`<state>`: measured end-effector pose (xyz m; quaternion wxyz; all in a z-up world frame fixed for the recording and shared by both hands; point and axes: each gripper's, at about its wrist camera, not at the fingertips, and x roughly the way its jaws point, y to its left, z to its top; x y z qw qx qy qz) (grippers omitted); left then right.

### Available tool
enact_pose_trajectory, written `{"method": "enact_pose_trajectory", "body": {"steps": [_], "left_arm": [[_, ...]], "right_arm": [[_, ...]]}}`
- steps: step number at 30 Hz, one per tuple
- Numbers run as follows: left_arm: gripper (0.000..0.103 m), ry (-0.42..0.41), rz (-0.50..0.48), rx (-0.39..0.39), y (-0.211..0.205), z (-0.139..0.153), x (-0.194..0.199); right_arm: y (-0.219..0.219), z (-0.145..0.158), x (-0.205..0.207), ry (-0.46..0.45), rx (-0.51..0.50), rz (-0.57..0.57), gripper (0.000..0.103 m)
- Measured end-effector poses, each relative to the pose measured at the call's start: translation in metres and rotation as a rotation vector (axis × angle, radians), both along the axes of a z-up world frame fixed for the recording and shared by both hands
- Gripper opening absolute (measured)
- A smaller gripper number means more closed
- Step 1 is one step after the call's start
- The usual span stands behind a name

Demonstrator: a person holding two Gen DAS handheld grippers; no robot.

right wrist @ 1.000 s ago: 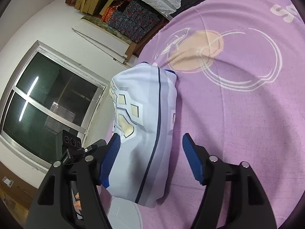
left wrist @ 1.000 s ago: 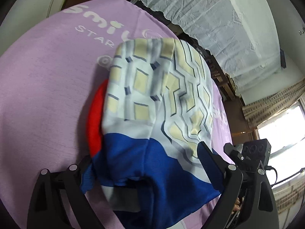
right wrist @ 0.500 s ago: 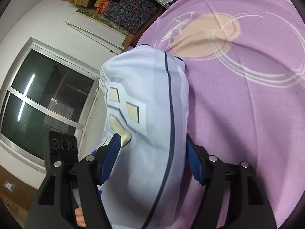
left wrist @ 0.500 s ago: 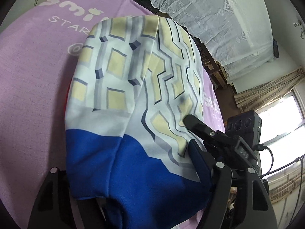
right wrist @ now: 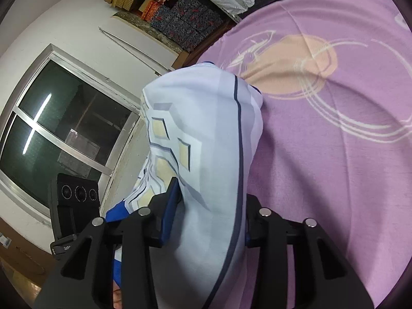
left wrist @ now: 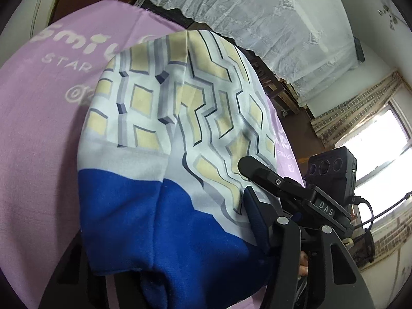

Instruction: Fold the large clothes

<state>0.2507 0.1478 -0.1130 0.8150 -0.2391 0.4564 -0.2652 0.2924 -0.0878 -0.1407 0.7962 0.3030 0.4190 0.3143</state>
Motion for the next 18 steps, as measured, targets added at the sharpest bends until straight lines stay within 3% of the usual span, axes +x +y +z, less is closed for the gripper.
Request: {"method": "enact_pose_trajectory", "body": {"steps": [9, 18], "left_arm": [[0.06, -0.09, -0.154, 0.036, -0.095, 0.046, -0.011], [0.06, -0.097, -0.287, 0.06, -0.207, 0.049, -0.001]], "right_arm": [[-0.077, 0.043, -0.048, -0.107, 0.026, -0.115, 0.037], [-0.186, 0.059, -0.086, -0.139, 0.016, -0.274, 0.038]]}}
